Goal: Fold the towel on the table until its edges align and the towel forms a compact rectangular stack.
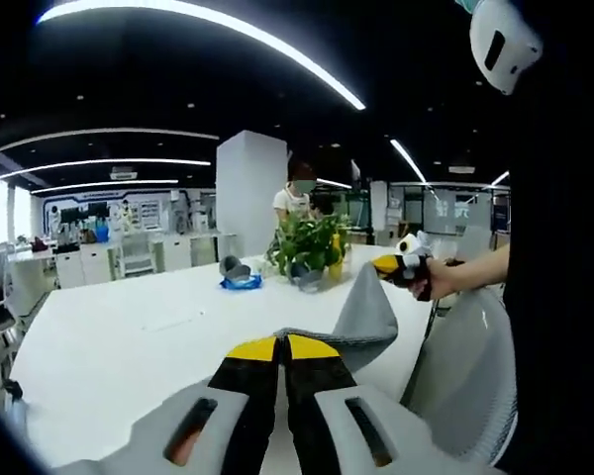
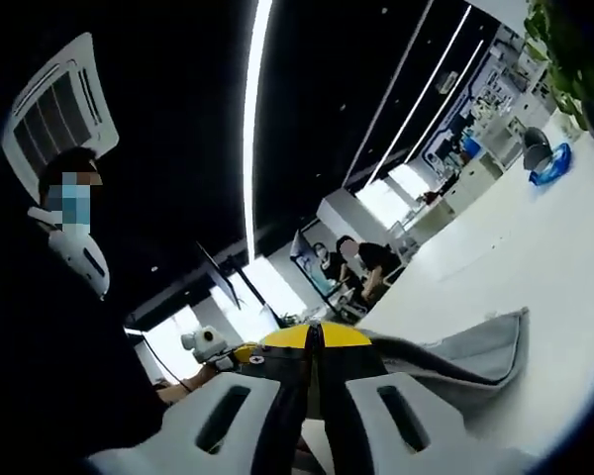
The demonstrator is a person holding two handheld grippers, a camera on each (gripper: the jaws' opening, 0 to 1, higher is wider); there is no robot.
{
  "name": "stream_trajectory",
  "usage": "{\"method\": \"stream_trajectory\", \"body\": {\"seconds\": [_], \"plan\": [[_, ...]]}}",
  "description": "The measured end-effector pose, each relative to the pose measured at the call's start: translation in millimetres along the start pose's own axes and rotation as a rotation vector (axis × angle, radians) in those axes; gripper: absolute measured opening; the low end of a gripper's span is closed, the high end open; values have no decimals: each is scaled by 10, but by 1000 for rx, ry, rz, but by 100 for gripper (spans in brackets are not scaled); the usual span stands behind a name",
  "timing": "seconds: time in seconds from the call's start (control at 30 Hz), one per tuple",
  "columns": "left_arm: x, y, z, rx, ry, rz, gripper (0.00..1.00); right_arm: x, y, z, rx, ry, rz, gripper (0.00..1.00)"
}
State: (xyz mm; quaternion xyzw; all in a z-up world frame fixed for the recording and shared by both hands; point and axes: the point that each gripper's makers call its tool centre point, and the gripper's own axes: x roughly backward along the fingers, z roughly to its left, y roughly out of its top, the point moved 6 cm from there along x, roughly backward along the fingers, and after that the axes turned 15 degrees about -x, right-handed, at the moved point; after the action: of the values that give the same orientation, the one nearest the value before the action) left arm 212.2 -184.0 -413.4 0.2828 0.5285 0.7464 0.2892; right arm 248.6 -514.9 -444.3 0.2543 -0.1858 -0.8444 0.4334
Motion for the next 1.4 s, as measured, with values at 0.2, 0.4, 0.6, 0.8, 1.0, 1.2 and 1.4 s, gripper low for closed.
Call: {"method": "stream_trajectory", "body": {"seconds": [0.2,0.4,0.6,0.8,1.0,1.2,1.4], "plan": [[3,134,-32,3,-23,-49,2,2,30,55,-19,46,-18,0],[7,176,-9,20,-17,-76,2,6,48,98,-36,80,-31,0],[52,159,43,52,-3,-95,2,-3,42,116,-67,112,-32,0],[100,18,90,74,43,-57,2,43,91,-31,-45,12,-62,0],[134,-130,167,105,99,-14,2,101,124,-141,-11,-86,-74,0],[125,-272,200,120,120,48,2,112,127,-244,52,-184,-54,0],[29,-420,254,122,123,138,2,64,121,-399,76,-278,-21,0]]}}
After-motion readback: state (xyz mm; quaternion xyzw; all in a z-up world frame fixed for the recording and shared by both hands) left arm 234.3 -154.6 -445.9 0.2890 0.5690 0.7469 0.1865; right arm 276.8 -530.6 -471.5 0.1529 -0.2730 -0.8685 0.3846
